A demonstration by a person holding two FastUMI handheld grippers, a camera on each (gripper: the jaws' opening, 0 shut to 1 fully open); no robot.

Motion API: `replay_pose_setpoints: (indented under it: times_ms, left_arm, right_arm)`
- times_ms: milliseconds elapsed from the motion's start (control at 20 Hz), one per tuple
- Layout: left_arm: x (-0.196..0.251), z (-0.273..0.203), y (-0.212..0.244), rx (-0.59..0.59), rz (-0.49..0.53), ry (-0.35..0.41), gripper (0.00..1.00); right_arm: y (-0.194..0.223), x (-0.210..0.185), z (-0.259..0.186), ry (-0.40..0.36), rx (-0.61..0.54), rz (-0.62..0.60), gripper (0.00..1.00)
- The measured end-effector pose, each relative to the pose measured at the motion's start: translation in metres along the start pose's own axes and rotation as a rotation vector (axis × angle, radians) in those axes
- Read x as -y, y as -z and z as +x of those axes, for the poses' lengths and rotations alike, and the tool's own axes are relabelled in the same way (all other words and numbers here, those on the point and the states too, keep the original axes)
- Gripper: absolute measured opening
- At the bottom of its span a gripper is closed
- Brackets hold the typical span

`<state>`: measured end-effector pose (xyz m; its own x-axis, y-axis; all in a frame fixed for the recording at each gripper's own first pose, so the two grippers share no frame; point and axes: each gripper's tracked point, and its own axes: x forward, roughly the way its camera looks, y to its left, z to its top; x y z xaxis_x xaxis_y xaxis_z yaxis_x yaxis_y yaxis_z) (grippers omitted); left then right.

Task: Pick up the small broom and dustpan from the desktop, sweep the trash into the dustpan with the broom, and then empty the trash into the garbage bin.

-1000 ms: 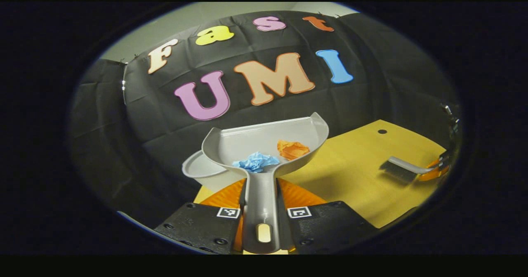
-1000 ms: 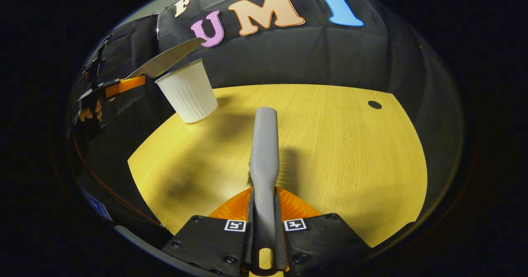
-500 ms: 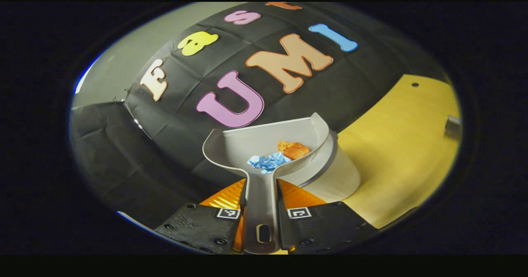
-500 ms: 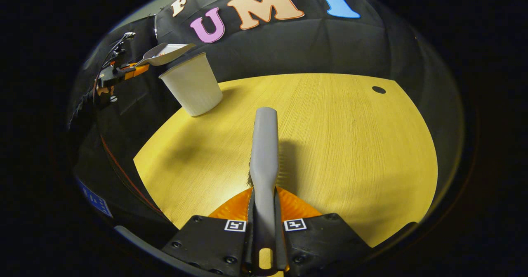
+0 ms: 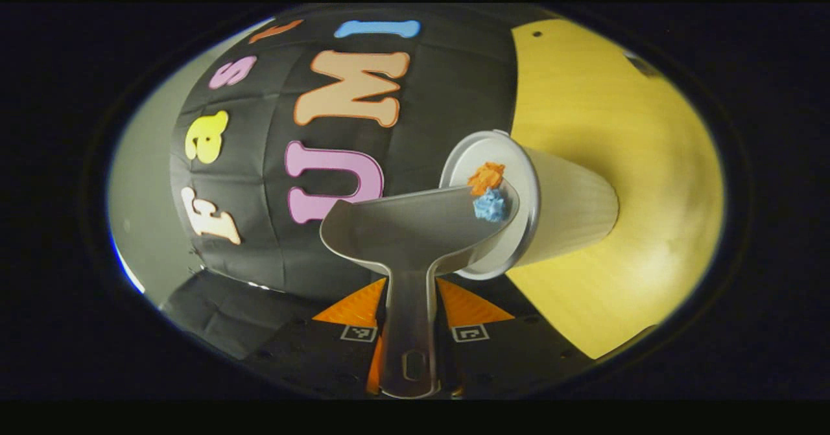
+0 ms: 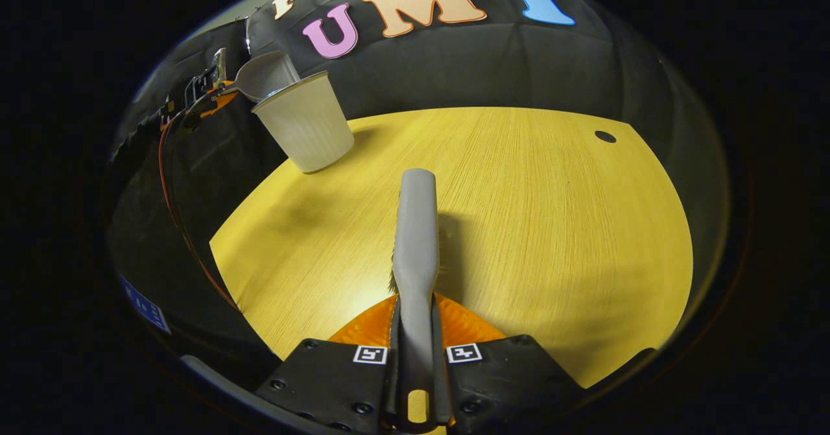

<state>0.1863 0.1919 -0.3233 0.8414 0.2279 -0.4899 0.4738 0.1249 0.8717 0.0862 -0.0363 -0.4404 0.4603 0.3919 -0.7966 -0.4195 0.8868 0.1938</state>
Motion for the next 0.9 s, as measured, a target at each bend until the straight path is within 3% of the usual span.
replay_pose_setpoints:
  times_ms: [200, 350, 450, 700, 900]
  left_arm:
    - [-0.004, -0.002, -0.006, 0.027, 0.185, -0.022, 0.29]
    - [-0.009, -0.005, -0.006, 0.023, 0.166, -0.034, 0.27]
    - [-0.009, -0.009, -0.005, 0.031, 0.028, -0.019, 0.27]
    - [-0.003, -0.038, -0.033, 0.062, -0.505, 0.032, 0.28]
    - [0.012, -0.071, -0.091, 0.179, -0.732, 0.078, 0.27]
  right_arm:
    - [0.003, 0.000, 0.000, 0.001, -0.010, -0.021, 0.18]
    - [0.002, -0.001, -0.002, 0.001, -0.008, -0.028, 0.18]
    - [0.003, -0.002, -0.004, 0.001, -0.007, -0.031, 0.18]
    - [0.002, -0.004, -0.008, -0.003, 0.000, -0.030, 0.16]
    - [0.001, -0.006, -0.010, -0.007, 0.019, -0.008, 0.18]
